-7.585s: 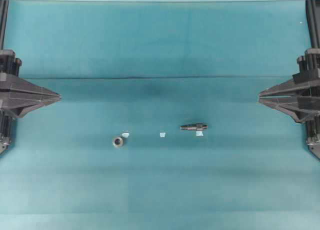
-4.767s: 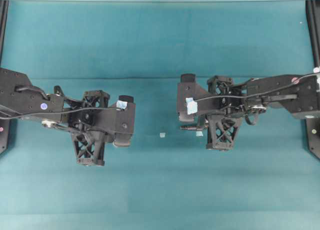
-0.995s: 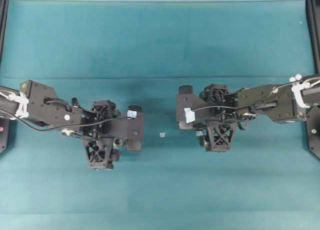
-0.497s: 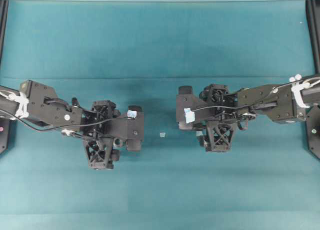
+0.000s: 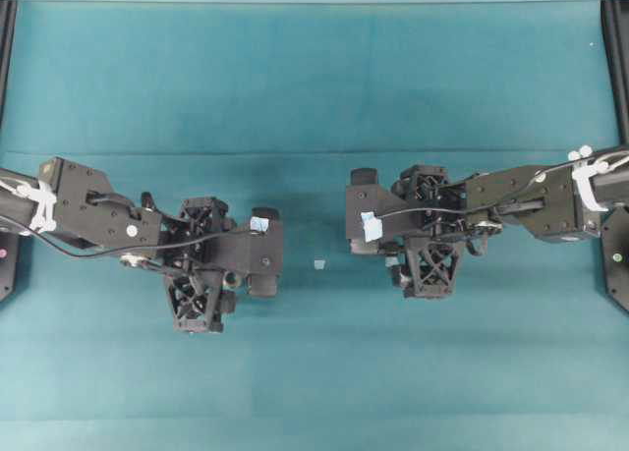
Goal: Insert the washer onto the shaft with both hands.
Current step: 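Close left gripper on washer and right gripper on shaft collar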
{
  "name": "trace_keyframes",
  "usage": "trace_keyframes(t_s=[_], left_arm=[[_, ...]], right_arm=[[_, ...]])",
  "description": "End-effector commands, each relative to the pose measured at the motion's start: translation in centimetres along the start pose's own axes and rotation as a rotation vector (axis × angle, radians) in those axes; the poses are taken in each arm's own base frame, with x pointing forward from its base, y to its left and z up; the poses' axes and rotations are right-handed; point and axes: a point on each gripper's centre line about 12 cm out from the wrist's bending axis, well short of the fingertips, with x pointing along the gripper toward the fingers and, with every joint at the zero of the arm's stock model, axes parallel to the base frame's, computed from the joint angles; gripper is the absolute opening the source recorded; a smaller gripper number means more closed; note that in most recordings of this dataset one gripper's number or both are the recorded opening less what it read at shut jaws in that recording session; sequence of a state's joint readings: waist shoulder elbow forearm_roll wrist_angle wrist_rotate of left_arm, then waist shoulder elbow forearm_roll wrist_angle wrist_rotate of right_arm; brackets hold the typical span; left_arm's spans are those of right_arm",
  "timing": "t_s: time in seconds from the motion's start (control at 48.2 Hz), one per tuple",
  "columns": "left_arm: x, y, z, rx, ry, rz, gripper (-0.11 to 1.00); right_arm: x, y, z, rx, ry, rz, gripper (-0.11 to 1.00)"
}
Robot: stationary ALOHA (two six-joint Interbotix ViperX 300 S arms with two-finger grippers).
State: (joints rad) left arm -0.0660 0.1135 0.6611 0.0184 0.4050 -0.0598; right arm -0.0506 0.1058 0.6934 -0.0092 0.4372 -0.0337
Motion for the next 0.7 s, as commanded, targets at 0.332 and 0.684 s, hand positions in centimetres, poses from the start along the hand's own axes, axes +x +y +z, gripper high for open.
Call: trace_keyframes(t_s=[0.332,0.684], left_arm=[[-0.40,-0.23,-0.68,0.012,0.000,-0.002,0.36],[-0.74,-0.37,-0.07,0.016,-0.038,-0.006,0.36]], right_arm=[[-0.05,-0.70,0.28,0.008,-0.009,-0.008,0.09],[-0.12,-0.75,0.34,0.011,-0.010,-0.008,0.00]])
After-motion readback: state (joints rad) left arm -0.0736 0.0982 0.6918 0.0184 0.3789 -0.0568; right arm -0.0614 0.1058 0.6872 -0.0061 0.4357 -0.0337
